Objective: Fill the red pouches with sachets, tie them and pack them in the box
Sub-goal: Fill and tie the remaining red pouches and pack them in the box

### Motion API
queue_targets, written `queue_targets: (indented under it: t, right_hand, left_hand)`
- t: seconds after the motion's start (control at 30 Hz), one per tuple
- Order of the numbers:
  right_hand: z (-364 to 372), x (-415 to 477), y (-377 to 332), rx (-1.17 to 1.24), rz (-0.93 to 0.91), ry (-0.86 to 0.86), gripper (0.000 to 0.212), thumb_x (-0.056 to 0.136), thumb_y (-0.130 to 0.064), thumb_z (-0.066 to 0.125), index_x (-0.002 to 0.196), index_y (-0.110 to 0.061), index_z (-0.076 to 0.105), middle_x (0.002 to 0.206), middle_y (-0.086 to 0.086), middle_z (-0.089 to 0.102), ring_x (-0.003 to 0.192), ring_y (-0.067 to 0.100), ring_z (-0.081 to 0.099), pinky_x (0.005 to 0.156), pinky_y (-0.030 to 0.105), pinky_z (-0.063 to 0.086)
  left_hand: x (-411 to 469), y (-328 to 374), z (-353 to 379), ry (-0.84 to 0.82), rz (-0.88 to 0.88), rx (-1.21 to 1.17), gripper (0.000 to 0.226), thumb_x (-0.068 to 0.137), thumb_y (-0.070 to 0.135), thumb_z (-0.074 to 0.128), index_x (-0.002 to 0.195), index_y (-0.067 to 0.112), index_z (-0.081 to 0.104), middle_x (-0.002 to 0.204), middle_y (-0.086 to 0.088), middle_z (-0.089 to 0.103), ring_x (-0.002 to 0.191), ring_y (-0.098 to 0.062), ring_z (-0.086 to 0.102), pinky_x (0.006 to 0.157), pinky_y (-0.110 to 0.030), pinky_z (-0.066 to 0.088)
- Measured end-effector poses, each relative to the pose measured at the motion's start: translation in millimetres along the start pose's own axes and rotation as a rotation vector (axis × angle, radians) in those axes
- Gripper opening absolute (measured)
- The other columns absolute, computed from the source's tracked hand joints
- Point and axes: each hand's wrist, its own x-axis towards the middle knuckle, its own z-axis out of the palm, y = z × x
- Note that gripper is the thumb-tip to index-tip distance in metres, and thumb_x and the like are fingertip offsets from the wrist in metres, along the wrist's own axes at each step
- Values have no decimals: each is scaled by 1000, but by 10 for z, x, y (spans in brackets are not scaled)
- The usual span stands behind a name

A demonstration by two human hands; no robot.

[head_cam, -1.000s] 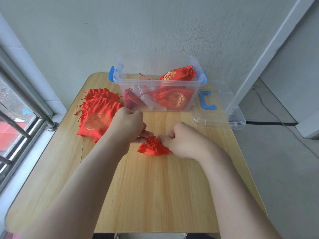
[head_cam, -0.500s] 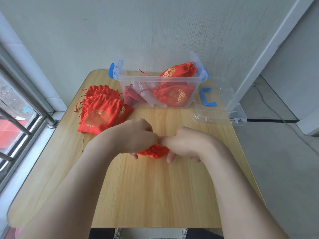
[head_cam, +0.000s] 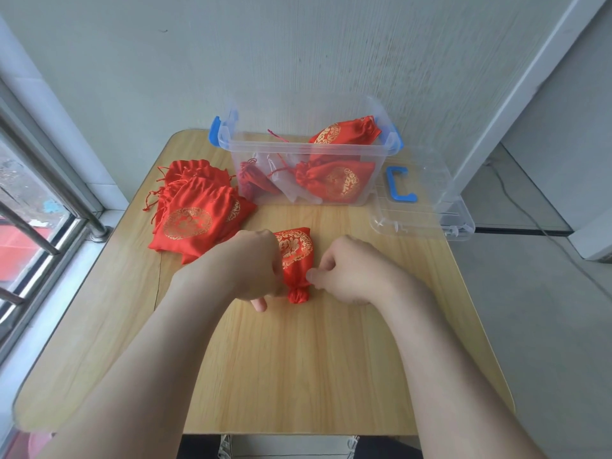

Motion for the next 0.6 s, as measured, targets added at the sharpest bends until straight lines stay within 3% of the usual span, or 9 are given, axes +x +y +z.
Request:
queue_targets:
  t: [0.1,0.17,0.27,0.33,0.5,0.6]
  right_hand:
    - [-5,6,12,32,-14,64,44,99,-46,70,95,-3,78,81,7,76,71,28,70,57,27,48]
    - [1,7,7,52,-21,111,42,95,-49,74,88,-8,79,84,6,76,77,24,72,57,26,48]
    - [31,8,-22,72,-42,188,32,87,-51,82,77,-22,75,80,-8,67,75,10,67,57,26,48]
    - [59,21,-44,77,-38,208,28,83,-49,85,75,-26,72,82,-9,67,75,13,68,61,28,53]
    - [120,91,-36,70,36,262,15,78,-35,82,77,-26,70,85,-4,70,80,22,71,72,35,62]
    - [133,109,-36,77,66,249,16,75,-31,78,88,-22,72,88,-1,70,79,23,71,73,37,64]
  left_hand:
    - [1,-5,9,-5,1,45,9,97,33,74,98,25,77,71,5,79,72,-4,74,77,-28,59]
    - [38,-20,29,44,28,78,9,95,37,73,91,29,76,87,7,77,84,-11,71,78,-31,57]
    - [63,-25,53,116,64,138,22,96,41,65,74,45,62,105,7,65,108,-24,60,98,-41,51]
    - [49,-12,46,163,67,122,29,95,43,65,68,48,57,106,8,64,114,-29,59,104,-52,49]
    - [33,-24,30,155,58,131,23,98,38,65,75,40,60,109,6,69,112,-24,62,101,-51,52]
    - [57,-10,33,165,73,-5,17,97,32,62,95,19,73,104,-4,72,103,-27,67,91,-45,57]
